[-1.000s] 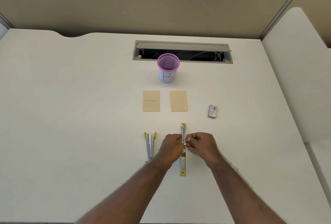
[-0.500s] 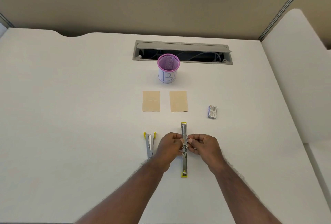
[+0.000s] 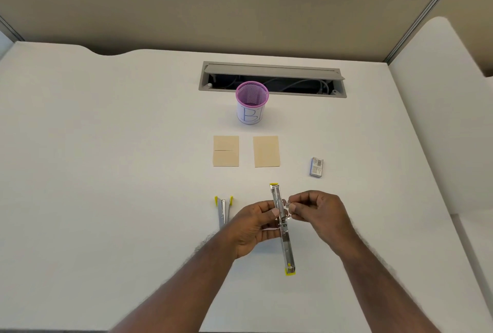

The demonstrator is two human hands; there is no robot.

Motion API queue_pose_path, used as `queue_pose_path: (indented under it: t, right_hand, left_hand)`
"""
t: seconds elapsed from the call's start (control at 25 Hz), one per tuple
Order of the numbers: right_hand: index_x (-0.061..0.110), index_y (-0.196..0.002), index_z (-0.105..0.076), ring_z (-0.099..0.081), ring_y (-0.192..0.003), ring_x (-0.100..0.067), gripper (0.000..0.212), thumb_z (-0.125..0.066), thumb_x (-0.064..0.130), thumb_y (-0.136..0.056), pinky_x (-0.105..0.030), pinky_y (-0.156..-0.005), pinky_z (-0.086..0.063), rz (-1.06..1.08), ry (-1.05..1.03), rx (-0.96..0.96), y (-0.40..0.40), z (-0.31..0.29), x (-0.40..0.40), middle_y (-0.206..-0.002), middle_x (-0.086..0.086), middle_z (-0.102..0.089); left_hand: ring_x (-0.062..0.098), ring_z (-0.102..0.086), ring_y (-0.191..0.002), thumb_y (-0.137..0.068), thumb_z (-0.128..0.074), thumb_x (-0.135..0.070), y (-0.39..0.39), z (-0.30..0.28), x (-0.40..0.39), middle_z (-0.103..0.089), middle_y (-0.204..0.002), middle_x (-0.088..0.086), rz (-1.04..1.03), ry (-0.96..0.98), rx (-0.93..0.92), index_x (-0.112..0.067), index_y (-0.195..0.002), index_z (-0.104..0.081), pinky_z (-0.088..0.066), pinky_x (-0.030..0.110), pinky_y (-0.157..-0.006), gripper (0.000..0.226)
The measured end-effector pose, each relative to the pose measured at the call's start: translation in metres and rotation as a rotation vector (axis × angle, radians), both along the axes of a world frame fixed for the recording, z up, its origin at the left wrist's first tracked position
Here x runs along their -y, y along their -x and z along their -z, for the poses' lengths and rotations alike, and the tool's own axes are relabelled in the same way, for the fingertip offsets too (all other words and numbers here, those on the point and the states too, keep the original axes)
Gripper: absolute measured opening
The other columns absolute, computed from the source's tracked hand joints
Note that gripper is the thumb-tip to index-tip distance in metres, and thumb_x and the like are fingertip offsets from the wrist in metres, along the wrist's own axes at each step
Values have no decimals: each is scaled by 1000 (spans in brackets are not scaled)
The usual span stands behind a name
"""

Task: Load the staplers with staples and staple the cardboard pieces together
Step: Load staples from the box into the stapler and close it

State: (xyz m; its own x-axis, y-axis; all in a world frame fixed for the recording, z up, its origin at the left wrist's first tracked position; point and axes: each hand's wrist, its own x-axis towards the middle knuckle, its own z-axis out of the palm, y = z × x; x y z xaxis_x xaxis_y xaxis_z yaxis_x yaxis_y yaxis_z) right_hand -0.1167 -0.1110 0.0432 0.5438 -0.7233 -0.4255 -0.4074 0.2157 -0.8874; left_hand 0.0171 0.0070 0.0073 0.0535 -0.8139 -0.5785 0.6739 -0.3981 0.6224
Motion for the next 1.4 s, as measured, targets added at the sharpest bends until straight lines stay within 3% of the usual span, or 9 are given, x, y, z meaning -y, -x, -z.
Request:
queue_pose_path:
  t: [0.12,0.24,0.4,0.52,0.76,0.96,1.12,1.24,1.4]
  right_hand:
    - [25,-78,-76,-71,-78,-6,16,-81,9,-76,-23,-76,-56,-130,244,-101,0,-9,0,-79,9,-76]
    - [24,-78,-75,-66,-79,0,18,-79,7,-77,-19,-72,-53,-253,461,-131,-3,-17,-3,-79,12,-70]
    - [20,-82,-72,-61,-82,-3,14,-72,6,-83,-28,-76,-53,-436,621,-215,-5,-26,-1,-84,13,-62]
    - [22,-84,-71,-56,-81,-1,13,-66,11,-87,-24,-77,-47,-554,674,-261,-5,-34,-1,-87,12,-59]
    - [15,-99,-75,-60,-93,-14,13,-67,11,-90,-27,-85,-46,-712,640,-315,-14,-44,3,-101,-2,-64]
    - [15,-98,-77,-62,-94,-17,17,-64,8,-91,-33,-87,-48,-704,585,-300,-16,-42,5,-100,-3,-65]
    - [27,-82,-74,-61,-85,-11,19,-69,9,-85,-35,-81,-51,-624,565,-292,-16,-41,4,-89,7,-63]
    - [37,-75,-60,-62,-77,-7,27,-73,14,-81,-31,-76,-52,-556,541,-324,-18,-40,7,-88,10,-62]
    - [37,-81,-60,-61,-60,-6,28,-85,34,-70,-24,-60,-50,-390,343,-347,-14,-36,8,-86,13,-65]
  left_hand:
    - [12,-64,-82,-97,-57,-15,1,-5,0,-70,-94,-6,25,32,8,-9,-122,-64,-55,32,-81,26]
    - [14,-62,-84,-96,-59,-15,1,-9,1,-70,-91,-5,23,62,0,-12,-113,-66,-55,33,-82,19]
    - [14,-63,-79,-97,-56,-13,2,-10,2,-69,-90,-2,25,72,-2,-7,-119,-62,-56,32,-79,23]
    - [13,-62,-78,-98,-55,-13,3,-10,2,-66,-91,0,30,66,1,-2,-124,-60,-56,31,-77,28]
    - [13,-61,-79,-97,-57,-15,1,-5,-1,-67,-91,0,38,75,-30,-7,-118,-64,-55,32,-78,24]
    - [14,-61,-78,-97,-57,-14,-2,-3,-1,-66,-89,0,27,75,-39,-5,-119,-62,-56,33,-77,25]
    - [13,-61,-79,-97,-56,-14,-3,-5,1,-67,-88,-1,49,85,-35,-8,-117,-63,-55,31,-76,22]
    - [12,-61,-79,-97,-57,-14,-3,-7,3,-67,-90,-2,62,84,-43,-1,-125,-60,-55,30,-75,30]
    - [13,-63,-80,-97,-57,-13,-3,-7,4,-68,-93,0,49,75,-48,1,-128,-58,-55,29,-75,34]
